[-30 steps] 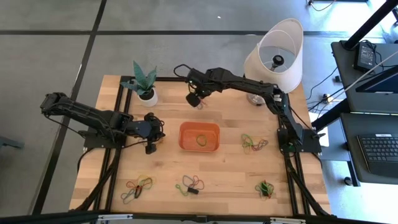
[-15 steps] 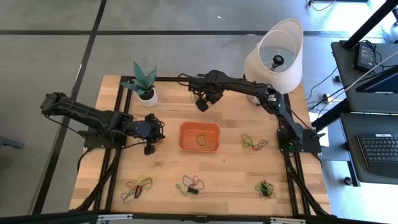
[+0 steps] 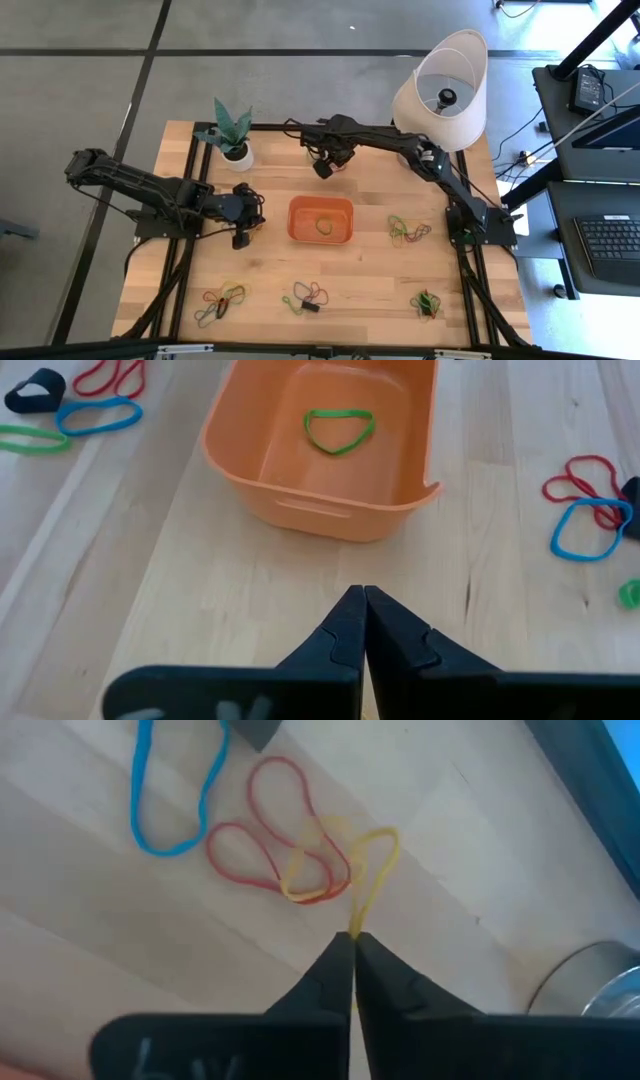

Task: Pick and place rubber bands into bin
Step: Put the red rubber band into the orange bin

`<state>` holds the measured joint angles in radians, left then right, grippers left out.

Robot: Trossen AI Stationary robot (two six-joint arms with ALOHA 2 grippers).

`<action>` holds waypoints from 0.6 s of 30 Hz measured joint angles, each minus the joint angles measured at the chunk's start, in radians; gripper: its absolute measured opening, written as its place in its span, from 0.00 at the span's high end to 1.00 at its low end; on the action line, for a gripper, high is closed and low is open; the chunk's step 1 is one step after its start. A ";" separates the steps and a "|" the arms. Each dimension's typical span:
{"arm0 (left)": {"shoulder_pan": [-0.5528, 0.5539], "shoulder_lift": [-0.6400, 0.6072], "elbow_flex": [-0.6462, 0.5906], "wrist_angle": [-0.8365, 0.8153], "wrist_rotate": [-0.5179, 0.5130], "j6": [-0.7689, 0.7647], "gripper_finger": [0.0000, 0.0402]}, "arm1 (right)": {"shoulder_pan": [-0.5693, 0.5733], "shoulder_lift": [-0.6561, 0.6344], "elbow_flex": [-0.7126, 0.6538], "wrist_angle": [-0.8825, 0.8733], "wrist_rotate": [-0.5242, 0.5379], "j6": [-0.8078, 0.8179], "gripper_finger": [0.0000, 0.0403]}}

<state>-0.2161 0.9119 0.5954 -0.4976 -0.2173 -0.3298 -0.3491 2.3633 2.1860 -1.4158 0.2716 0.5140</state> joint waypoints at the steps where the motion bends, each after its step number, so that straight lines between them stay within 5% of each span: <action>1: 0.000 0.000 0.000 0.000 0.001 0.000 0.99 | -0.002 0.001 0.000 0.002 0.000 -0.001 0.95; 18: 0.000 0.000 0.000 0.000 0.002 0.000 0.99 | -0.033 0.001 0.000 -0.022 0.023 -0.047 0.69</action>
<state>-0.2161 0.9119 0.5953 -0.4973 -0.2150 -0.3302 -0.3816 2.3642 2.1860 -1.4377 0.2943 0.4667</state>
